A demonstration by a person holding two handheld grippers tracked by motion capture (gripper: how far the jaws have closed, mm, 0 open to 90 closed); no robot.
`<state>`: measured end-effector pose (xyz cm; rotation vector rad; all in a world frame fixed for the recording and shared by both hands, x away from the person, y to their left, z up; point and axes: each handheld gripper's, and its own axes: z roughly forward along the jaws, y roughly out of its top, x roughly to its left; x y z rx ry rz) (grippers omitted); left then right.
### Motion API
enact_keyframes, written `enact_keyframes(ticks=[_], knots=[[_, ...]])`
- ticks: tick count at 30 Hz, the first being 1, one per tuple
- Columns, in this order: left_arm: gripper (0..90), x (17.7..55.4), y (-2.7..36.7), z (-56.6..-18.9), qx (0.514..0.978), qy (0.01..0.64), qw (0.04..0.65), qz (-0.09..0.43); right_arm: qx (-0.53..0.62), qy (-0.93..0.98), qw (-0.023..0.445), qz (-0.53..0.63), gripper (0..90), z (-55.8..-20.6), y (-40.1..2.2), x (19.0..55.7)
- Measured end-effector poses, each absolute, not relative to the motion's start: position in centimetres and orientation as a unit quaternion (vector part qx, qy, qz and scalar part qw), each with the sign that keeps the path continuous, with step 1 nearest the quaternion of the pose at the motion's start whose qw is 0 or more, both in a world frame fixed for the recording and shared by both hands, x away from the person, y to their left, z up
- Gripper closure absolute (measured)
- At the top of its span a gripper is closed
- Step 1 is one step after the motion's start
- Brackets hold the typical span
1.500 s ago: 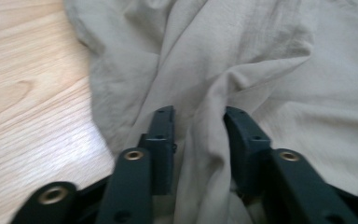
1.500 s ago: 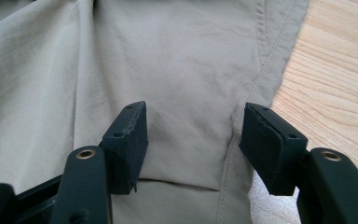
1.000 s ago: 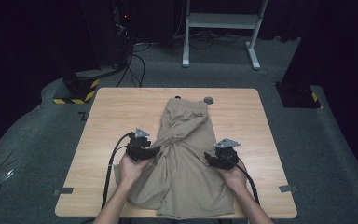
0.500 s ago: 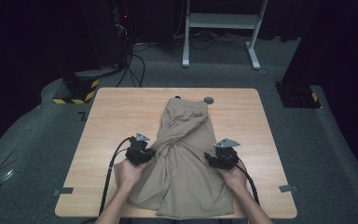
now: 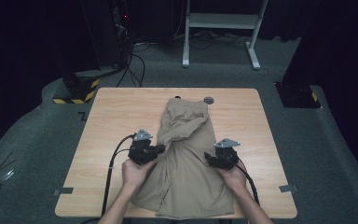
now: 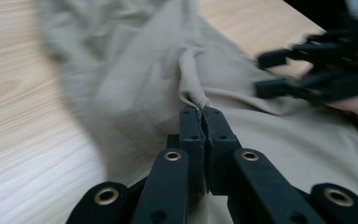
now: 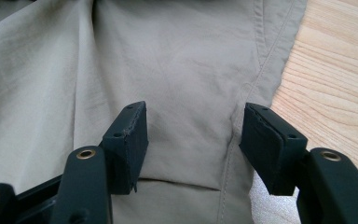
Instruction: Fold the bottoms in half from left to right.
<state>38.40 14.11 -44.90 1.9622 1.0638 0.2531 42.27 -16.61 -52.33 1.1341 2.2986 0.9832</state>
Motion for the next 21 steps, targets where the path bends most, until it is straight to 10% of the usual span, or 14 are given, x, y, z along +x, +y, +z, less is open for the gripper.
enact_keyframes(ticks=[21], knots=[[88.2,42.2,11.3,-50.9,0.817,0.458,0.327,0.126,0.376,0.842,0.168,0.347,42.3,-52.0,-17.6,38.3]])
